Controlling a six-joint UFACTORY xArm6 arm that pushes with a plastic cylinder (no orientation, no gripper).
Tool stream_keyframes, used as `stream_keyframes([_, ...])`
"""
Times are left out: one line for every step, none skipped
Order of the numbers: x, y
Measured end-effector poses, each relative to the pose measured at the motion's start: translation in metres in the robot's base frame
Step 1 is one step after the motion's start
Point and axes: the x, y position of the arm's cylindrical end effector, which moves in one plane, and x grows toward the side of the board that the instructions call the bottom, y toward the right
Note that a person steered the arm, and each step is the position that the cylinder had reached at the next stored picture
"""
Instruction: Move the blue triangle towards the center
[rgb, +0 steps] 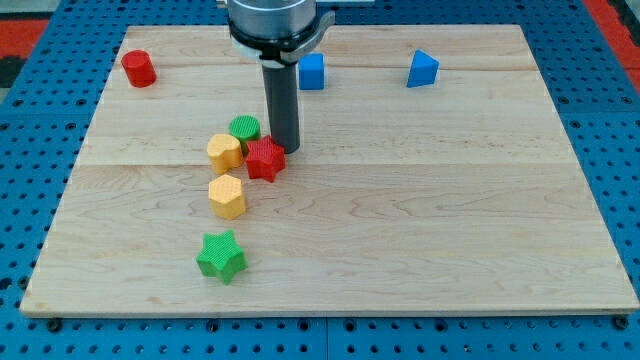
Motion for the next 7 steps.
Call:
stream_keyframes([-0.007,0.012])
stream_keyframes([-0.027,0.089])
stream_keyframes([-0.038,0.2])
stream_keyframes([-0.125,0.252])
stream_keyframes([-0.158,0.24])
stream_keyframes([-0.151,0.204])
stream_keyframes([-0.127,0.159])
